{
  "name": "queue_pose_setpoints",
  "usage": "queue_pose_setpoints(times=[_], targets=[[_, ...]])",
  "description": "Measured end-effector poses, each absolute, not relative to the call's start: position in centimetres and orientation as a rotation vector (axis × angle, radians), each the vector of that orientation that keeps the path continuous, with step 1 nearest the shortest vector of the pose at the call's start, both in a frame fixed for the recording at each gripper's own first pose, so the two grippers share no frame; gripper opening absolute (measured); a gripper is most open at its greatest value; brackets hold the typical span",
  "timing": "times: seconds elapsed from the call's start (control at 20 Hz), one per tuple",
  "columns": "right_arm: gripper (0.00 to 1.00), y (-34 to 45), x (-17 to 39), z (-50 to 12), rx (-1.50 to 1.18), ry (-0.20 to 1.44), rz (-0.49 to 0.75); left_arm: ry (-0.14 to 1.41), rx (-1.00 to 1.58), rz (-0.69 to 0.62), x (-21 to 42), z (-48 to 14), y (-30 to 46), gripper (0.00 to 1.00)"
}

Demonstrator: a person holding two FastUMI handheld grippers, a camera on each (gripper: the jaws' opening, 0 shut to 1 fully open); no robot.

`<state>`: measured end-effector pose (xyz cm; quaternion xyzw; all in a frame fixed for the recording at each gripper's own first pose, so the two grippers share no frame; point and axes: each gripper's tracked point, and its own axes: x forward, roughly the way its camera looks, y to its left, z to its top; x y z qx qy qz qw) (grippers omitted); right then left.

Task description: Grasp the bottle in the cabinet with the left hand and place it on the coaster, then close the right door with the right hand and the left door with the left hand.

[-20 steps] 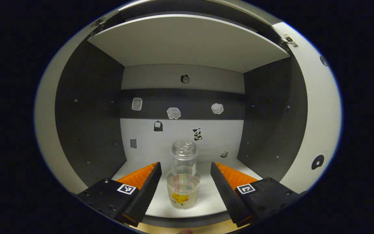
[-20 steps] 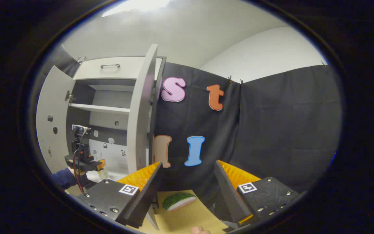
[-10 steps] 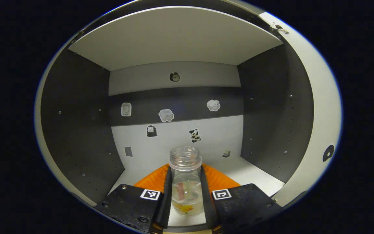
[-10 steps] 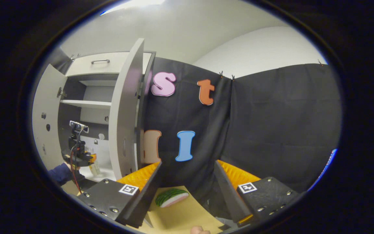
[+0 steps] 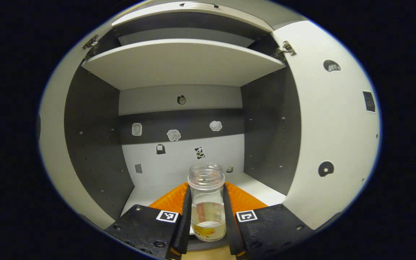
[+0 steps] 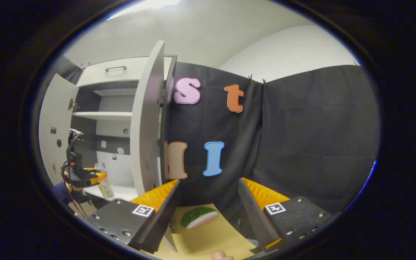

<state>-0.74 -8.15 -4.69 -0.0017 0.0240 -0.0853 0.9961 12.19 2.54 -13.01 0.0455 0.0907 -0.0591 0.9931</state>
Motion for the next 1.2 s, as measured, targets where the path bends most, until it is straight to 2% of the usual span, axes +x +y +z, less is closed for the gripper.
queue_pose_setpoints(times=[0.25,0.6,0.95,1.2], targets=[[0.96,-7.0,-1.4,-4.7,0.002,0.048,-0.149,0.195,0.093,-0.246,6.3,-13.4,-0.5,0.44],[0.94,-5.4,-1.8,-4.2,0.022,0.037,-0.116,0.177,0.061,-0.390,0.4,-17.4,-3.6,0.44],[0.96,-5.2,-1.5,-4.1,0.035,0.030,-0.108,0.227,0.046,-0.553,-4.6,-25.6,-6.9,0.44],[0.96,-5.4,-1.3,-3.7,0.041,0.017,-0.106,0.332,0.013,-0.576,-7.4,-32.0,-7.5,0.44]])
